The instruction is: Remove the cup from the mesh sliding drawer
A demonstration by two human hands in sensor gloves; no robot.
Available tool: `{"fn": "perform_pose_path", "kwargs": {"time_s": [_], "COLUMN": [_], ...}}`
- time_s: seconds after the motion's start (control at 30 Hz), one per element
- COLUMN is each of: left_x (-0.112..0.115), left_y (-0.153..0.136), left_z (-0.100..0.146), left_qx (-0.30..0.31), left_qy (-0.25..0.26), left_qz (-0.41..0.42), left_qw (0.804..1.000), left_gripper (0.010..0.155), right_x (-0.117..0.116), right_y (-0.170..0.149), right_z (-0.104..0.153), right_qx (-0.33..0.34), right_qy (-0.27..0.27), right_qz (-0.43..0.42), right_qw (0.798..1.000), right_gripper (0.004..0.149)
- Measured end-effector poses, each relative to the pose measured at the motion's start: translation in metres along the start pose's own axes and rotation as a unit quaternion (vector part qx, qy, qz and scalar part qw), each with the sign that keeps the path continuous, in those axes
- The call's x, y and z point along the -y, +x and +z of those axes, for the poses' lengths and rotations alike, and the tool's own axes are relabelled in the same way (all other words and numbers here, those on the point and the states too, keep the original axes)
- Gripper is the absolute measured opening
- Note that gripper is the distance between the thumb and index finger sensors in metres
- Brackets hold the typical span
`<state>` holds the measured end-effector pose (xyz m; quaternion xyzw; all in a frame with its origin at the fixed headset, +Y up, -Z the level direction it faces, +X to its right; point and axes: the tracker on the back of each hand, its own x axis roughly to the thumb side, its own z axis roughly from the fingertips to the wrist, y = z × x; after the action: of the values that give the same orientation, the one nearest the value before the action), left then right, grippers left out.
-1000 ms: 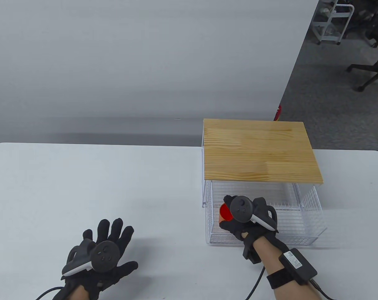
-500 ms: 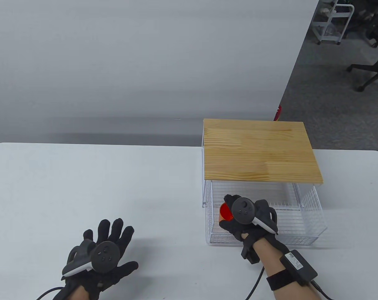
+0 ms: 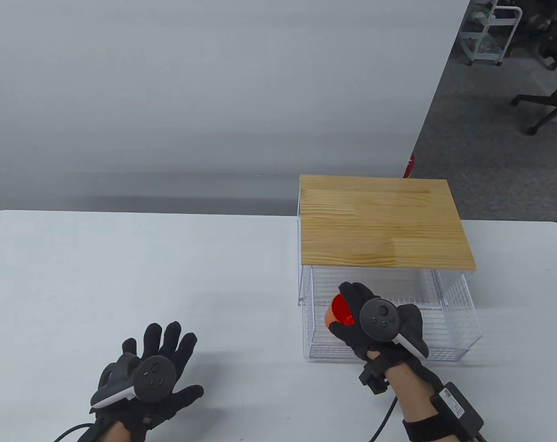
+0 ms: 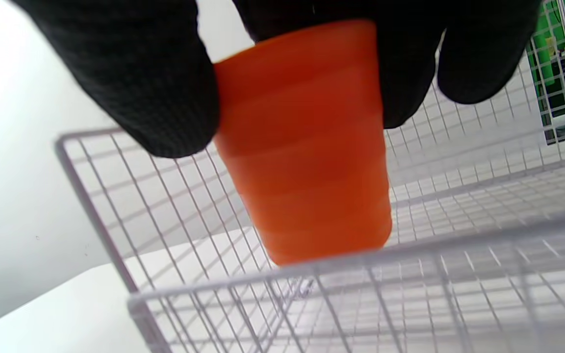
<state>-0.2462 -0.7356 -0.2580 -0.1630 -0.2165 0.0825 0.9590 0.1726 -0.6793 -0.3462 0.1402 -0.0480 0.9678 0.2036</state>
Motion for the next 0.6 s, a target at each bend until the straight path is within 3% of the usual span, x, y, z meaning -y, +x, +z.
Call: {"fn": "perform_pose_path", "kwargs": {"time_s": [0.3, 0.6], "left_x": [-0.002, -0.003], "left_y": [-0.001, -0.001], "left_z": [0.004, 0.006], "left_qx": [0.003, 0.004], "left_qy": [0.009, 0.015], "left_qz": [0.006, 0.009], "left_qw": [1.000, 1.000], "left_gripper": [0.094, 0.094], "right_x": [0.035, 0.057], "right_y": [0.018, 0.056], "right_z": [0.015, 0.040], "right_qx": [0.033, 0.112], "right_qy": [-0.058, -0.115], "right_qz": [-0.014, 0.015], "right_qw": [0.998, 0.987], "right_gripper": [0.083, 0.084]}}
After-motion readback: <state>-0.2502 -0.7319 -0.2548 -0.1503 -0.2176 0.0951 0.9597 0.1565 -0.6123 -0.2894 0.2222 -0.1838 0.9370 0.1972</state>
